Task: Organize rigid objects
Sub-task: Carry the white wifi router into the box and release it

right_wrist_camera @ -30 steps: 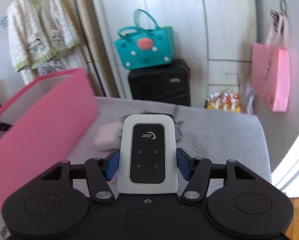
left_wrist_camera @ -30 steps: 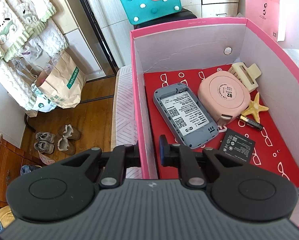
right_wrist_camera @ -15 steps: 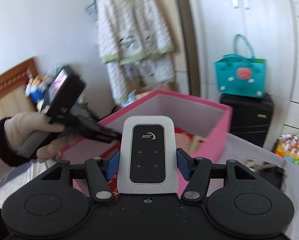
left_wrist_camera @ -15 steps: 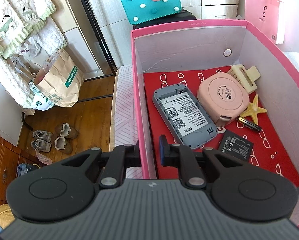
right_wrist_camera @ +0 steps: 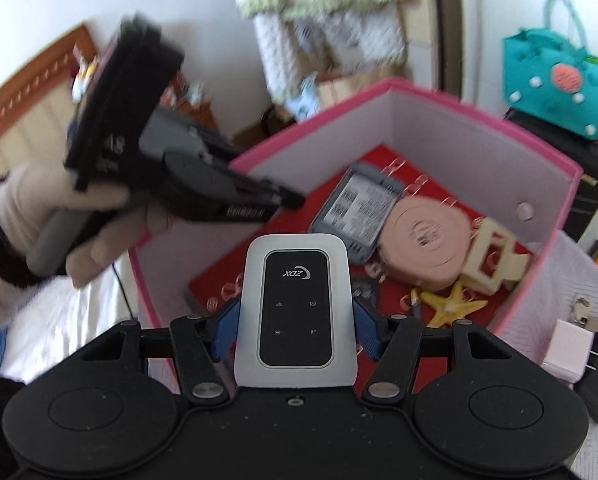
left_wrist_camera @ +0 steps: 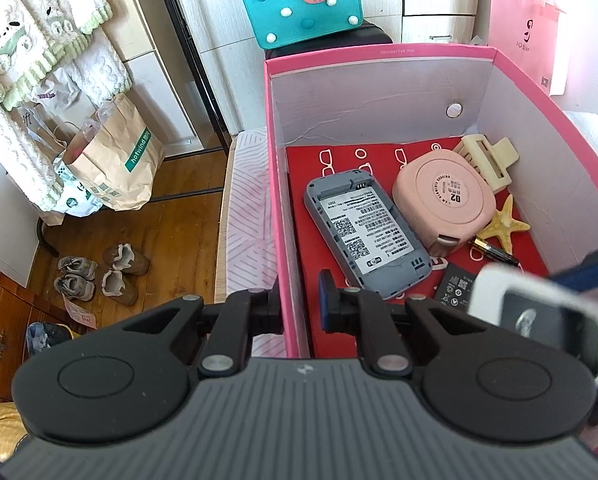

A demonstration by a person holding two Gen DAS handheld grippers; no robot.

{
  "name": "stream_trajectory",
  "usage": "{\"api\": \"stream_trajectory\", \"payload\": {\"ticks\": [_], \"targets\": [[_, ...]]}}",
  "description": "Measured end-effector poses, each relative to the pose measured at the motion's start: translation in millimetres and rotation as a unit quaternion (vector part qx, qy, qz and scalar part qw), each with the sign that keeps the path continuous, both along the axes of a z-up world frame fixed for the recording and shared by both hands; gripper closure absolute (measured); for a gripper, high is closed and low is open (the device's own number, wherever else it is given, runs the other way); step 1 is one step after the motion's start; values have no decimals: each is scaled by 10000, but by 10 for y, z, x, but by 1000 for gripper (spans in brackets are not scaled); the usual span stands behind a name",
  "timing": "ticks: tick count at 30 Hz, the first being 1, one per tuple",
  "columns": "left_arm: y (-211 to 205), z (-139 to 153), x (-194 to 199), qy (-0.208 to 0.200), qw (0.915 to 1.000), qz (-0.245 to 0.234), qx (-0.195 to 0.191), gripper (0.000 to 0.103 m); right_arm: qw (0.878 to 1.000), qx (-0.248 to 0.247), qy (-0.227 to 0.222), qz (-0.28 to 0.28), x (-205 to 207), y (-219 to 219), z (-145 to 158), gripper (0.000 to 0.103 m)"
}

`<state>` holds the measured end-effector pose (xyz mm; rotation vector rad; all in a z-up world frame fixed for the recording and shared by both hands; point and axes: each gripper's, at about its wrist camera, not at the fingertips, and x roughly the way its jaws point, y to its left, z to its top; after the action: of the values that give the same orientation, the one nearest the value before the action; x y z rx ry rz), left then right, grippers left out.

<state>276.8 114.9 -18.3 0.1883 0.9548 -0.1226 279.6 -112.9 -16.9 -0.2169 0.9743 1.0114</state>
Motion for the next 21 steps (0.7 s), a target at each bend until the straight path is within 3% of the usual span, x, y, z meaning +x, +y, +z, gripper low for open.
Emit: {"api": "stream_trajectory", "payload": {"ticks": [9, 14, 18, 21], "targets": [[17, -2, -2, -4, 10000, -7, -65, 91, 9959, -260, 824, 260, 133, 303, -171, 38], [26, -2, 4, -6, 10000, 1, -95, 91, 9850, -129, 1706, 199, 299, 409, -302, 38], [28, -2, 2, -9, 10000, -11, -83, 91, 9816, -243, 1894, 95, 375, 483, -372, 38], [30, -1, 6, -8, 10000, -8, -93, 91, 9834, -392, 1770, -52, 404, 500, -365, 38]]}}
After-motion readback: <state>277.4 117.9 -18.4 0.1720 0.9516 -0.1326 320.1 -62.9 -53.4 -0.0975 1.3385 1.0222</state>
